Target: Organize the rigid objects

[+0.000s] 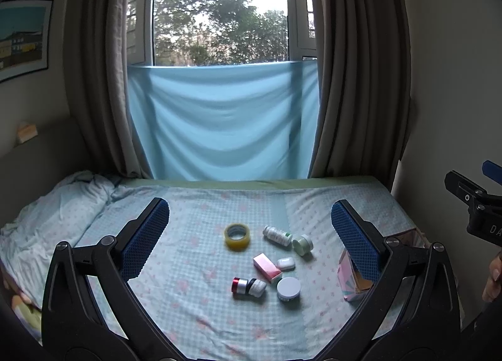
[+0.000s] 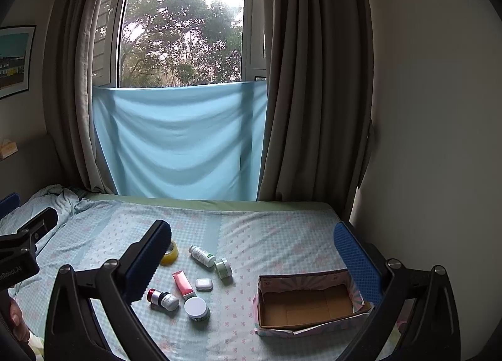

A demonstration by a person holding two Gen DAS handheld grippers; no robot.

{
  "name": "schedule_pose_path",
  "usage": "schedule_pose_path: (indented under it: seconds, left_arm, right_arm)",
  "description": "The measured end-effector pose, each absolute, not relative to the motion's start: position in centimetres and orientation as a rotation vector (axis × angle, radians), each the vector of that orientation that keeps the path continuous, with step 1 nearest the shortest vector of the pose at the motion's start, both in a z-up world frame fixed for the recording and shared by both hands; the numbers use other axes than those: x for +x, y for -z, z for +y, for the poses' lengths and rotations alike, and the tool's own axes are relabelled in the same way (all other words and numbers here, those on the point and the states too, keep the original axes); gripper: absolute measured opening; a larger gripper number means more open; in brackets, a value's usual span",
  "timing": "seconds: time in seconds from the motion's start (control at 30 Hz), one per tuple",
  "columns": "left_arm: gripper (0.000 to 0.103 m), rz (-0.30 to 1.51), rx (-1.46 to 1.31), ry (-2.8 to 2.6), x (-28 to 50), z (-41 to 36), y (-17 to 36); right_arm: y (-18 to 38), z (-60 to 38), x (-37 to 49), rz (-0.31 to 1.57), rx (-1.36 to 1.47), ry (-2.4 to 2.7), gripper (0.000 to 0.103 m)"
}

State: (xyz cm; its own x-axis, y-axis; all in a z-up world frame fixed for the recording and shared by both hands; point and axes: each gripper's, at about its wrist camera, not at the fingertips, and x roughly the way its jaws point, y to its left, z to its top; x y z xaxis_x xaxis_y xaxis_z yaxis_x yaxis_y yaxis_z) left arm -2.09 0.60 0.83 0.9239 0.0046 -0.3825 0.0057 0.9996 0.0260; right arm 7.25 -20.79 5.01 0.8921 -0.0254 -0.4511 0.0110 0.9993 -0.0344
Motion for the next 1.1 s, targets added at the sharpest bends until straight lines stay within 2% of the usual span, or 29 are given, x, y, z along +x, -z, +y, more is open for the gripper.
schedule_pose_path:
  seconds: [1.1]
  left_arm:
    - [0.103,0.379,0.020,0.003,-2.48,0.91,-1.62]
  right_arm:
    - [-4.44,-21.19,7.11,0.456,-0.027,-0.003,0.103]
